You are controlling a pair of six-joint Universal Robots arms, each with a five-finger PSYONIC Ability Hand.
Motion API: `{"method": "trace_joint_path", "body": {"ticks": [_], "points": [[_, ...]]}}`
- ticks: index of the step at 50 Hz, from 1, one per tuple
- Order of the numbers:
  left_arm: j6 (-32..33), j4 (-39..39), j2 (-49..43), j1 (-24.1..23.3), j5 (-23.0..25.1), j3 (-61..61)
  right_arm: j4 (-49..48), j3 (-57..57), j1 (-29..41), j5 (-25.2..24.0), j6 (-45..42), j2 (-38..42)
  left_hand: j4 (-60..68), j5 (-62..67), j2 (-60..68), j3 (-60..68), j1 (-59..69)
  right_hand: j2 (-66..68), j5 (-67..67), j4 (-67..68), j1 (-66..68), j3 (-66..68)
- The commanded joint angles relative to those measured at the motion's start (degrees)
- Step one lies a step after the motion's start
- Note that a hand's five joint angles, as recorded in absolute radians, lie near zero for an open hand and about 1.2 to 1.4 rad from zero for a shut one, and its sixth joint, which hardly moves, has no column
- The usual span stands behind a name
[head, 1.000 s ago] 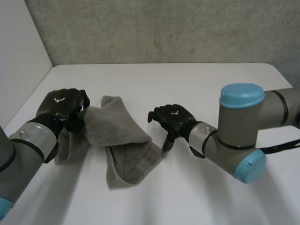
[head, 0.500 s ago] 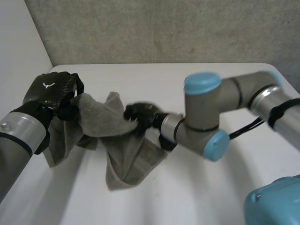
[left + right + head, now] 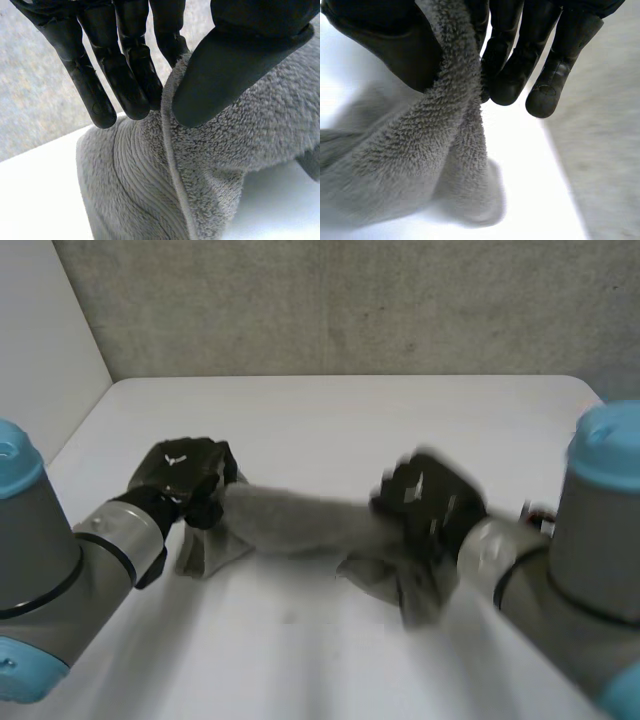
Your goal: Fold the towel.
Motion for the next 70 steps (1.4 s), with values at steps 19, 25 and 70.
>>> {"method": "trace_joint_path", "body": {"ticks": [19,25,70], "points": [[0.74,-2.64,-0.34,-0.15,-0.01,-2.46,7.45,-19.55,-5.16,-12.92,30.16,9.38,10.22,11.17,10.22,10.33,12.01,-59.35,-59.59,-59.77,-57.76,-59.96],[2.23,-4.14,0.01,-0.58,-0.01,-3.77,10.70,-26.16,-5.60,-13.46,28.57,15.20,10.22,11.17,10.22,10.33,12.01,-58.51,-58.75,-58.92,-56.92,-59.12],[6.28,-3.18,0.01,-0.24,-0.01,-4.22,27.16,-63.06,-7.09,-6.27,5.18,47.02,10.22,11.17,10.22,10.33,12.01,6.19,5.95,5.78,7.79,5.58]]}}
